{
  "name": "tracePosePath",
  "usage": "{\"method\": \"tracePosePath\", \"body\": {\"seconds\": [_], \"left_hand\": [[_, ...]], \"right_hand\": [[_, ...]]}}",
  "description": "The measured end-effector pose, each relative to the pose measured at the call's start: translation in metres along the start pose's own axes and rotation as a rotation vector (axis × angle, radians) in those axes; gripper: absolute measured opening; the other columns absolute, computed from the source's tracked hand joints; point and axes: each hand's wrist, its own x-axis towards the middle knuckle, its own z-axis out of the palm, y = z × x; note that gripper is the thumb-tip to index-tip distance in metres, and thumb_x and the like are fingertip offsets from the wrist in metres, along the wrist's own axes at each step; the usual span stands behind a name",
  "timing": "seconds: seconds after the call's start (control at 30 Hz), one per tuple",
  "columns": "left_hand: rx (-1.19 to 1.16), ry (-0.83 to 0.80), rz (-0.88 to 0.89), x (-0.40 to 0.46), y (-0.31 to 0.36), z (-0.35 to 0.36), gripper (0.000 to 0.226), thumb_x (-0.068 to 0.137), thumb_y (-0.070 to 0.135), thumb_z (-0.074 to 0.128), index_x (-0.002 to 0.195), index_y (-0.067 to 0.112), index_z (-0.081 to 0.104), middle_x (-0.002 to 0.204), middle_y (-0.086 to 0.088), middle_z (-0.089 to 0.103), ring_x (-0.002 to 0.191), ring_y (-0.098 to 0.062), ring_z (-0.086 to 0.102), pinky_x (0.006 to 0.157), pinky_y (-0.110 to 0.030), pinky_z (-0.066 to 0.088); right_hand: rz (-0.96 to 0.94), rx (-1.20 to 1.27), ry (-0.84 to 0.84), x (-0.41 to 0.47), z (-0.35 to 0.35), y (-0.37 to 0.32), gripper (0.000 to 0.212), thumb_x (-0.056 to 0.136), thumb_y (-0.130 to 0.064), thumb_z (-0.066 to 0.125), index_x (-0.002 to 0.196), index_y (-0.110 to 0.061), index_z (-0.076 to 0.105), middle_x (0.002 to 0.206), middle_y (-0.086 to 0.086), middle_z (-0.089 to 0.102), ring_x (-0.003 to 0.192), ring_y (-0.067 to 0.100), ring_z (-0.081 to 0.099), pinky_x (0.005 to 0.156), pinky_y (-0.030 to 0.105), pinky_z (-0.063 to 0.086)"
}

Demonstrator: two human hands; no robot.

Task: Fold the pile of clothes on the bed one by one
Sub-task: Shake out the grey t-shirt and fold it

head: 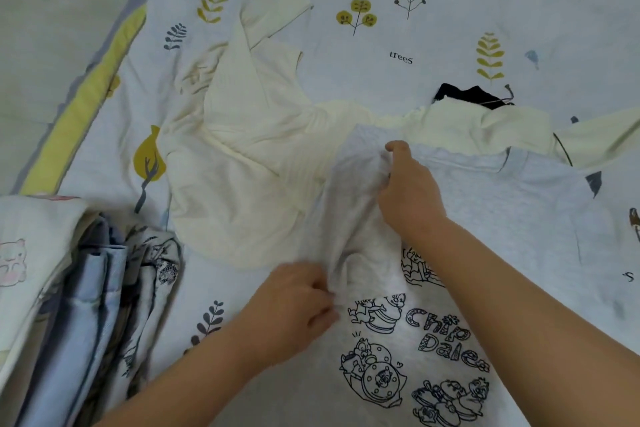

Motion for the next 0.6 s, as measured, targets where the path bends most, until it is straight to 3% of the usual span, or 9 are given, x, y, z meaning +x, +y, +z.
{"method": "tracePosePath", "body": {"seconds": [0.07,0.13,0.23,0.33,0.47,0.53,0.6], "left_hand": [[-0.078,0.024,-0.061,-0.006,-0.001,0.003,0.029,0.08,0.034,0.047,0.062,0.016,0.062,0.065,0.004,0.058,0.058,-0.014,0.056,0.055,-0.019,0.038],[-0.079,0.159,-0.176,-0.01,-0.003,0.006,0.016,0.069,0.021,0.06,0.081,0.012,0.065,0.079,-0.002,0.06,0.068,-0.02,0.057,0.061,-0.024,0.041],[-0.01,0.192,-0.318,-0.007,-0.014,0.012,0.055,0.051,0.004,0.075,0.104,0.004,0.063,0.092,-0.015,0.059,0.073,-0.031,0.058,0.059,-0.036,0.047],[-0.105,0.234,-0.317,-0.004,-0.025,0.011,0.035,0.061,-0.005,0.068,0.094,0.005,0.066,0.085,-0.011,0.064,0.067,-0.028,0.062,0.055,-0.032,0.051],[-0.226,0.4,-0.443,-0.007,-0.039,0.001,0.031,0.061,-0.014,0.062,0.083,0.007,0.065,0.083,-0.005,0.064,0.076,-0.013,0.054,0.062,-0.017,0.036],[-0.17,0.353,-0.427,-0.013,-0.04,-0.001,0.021,0.065,0.001,0.06,0.083,0.008,0.067,0.083,-0.004,0.062,0.077,-0.02,0.057,0.067,-0.023,0.04],[-0.114,0.305,-0.442,-0.017,-0.039,-0.001,0.031,0.068,0.027,0.047,0.081,0.012,0.07,0.086,-0.003,0.061,0.079,-0.027,0.057,0.069,-0.033,0.043]], "right_hand": [[-0.02,-0.068,0.025,-0.003,0.002,-0.001,0.045,0.092,-0.008,0.041,0.135,-0.017,0.031,0.107,0.008,0.054,0.084,0.021,0.051,0.067,0.031,0.038],[-0.03,-0.095,0.015,-0.003,0.005,-0.003,0.044,0.095,-0.016,0.042,0.137,-0.018,0.03,0.114,0.009,0.051,0.09,0.023,0.052,0.07,0.031,0.038],[-0.03,-0.089,-0.038,0.002,0.008,-0.006,0.053,0.091,-0.008,0.046,0.139,-0.019,0.026,0.097,0.008,0.054,0.08,0.021,0.052,0.066,0.032,0.04],[-0.035,-0.087,-0.038,0.01,0.008,-0.01,0.055,0.085,0.005,0.043,0.135,-0.017,0.032,0.08,0.006,0.054,0.07,0.02,0.053,0.064,0.037,0.048],[-0.177,0.055,0.123,0.015,0.01,-0.018,0.05,0.086,0.006,0.042,0.131,-0.017,0.041,0.087,0.002,0.055,0.078,0.019,0.052,0.068,0.031,0.042],[-0.167,0.036,0.135,0.015,0.015,-0.019,0.05,0.087,0.005,0.04,0.132,-0.016,0.039,0.091,0.002,0.053,0.083,0.02,0.051,0.068,0.03,0.036],[-0.08,-0.127,0.119,0.012,0.021,-0.014,0.049,0.09,-0.001,0.043,0.136,-0.015,0.033,0.108,0.008,0.051,0.1,0.025,0.048,0.074,0.031,0.036]]}}
